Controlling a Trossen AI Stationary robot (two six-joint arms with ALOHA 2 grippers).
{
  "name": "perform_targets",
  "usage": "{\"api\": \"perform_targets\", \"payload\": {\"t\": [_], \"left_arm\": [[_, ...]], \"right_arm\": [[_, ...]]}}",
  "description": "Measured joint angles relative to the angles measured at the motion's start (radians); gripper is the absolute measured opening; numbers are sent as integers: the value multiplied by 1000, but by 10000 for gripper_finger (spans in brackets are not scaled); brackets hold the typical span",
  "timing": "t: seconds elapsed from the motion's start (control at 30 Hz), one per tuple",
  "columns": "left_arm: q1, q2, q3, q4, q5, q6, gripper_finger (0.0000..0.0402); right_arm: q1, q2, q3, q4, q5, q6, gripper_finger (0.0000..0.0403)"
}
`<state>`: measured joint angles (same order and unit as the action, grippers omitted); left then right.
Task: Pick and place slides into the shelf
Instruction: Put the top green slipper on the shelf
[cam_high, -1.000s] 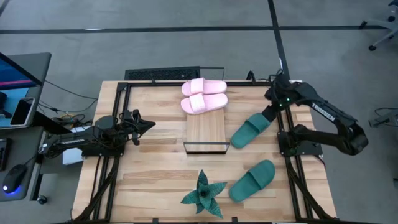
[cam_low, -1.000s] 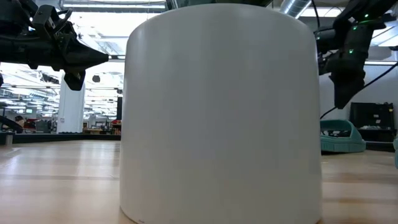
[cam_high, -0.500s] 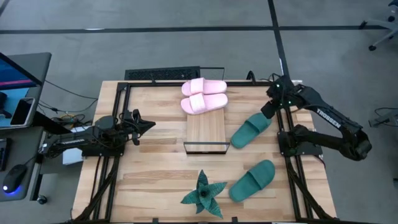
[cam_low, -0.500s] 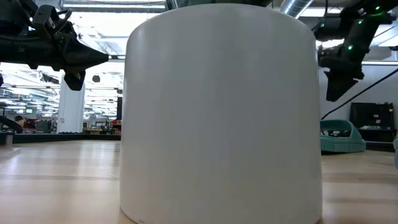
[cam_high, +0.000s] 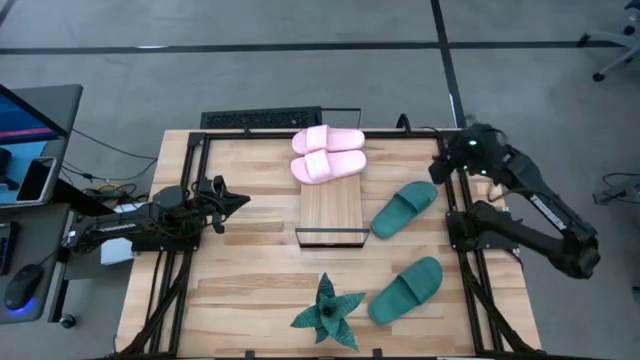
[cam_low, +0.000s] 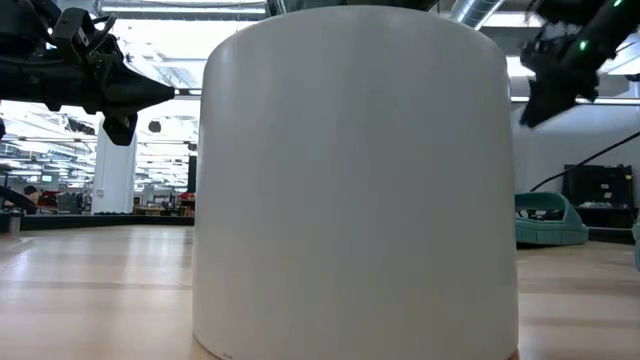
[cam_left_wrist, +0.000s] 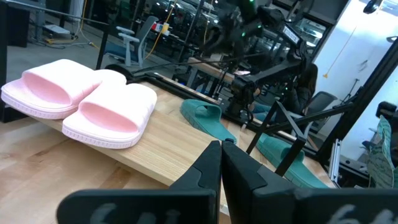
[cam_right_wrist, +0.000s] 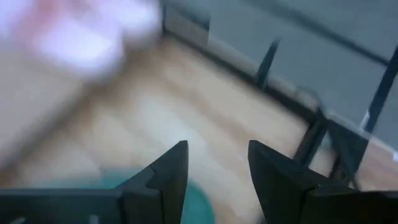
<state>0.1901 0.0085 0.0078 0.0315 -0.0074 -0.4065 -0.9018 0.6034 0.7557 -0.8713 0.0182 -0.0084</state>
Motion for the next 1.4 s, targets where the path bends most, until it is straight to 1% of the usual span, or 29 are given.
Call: {"api": "perform_targets", "payload": {"t": [0.03,0.1,0.17,0.27,0.33,0.4,0.47,0.53,0.63,0.73,0.9,1.0,1.2,1.4], "left_arm": [[0,0,0,0,0,0,0],[0,0,0,0,0,0,0],[0,0,0,0,0,0,0],[0,0,0,0,-1,0,0],[0,0,0,0,-1,0,0],[0,0,0,0,-1,0,0],[0,0,0,0,-1,0,0],[0,0,0,0,-2,0,0],[0,0,0,0,-1,0,0],[0,0,0,0,-2,0,0],[0,0,0,0,-2,0,0],[0,0,0,0,-2,0,0],[0,0,0,0,-2,0,0],[0,0,0,0,-1,0,0]], "right_arm": [[-8,-29,0,53,-33,67,159],[-16,-103,-28,227,-123,213,159],[-8,-175,-80,357,-174,242,159],[7,-216,-175,369,-150,217,159],[9,-207,-254,342,-123,247,159],[9,-195,-312,348,-122,273,159],[14,-177,-328,375,-132,293,159],[26,-159,-306,383,-153,290,159],[45,-94,-271,294,-152,276,159],[68,-17,-253,273,-139,285,159],[76,122,-240,183,-38,405,159],[71,209,-225,156,-37,452,159],[50,338,-207,102,10,499,159],[33,433,-189,22,10,543,159]]}}
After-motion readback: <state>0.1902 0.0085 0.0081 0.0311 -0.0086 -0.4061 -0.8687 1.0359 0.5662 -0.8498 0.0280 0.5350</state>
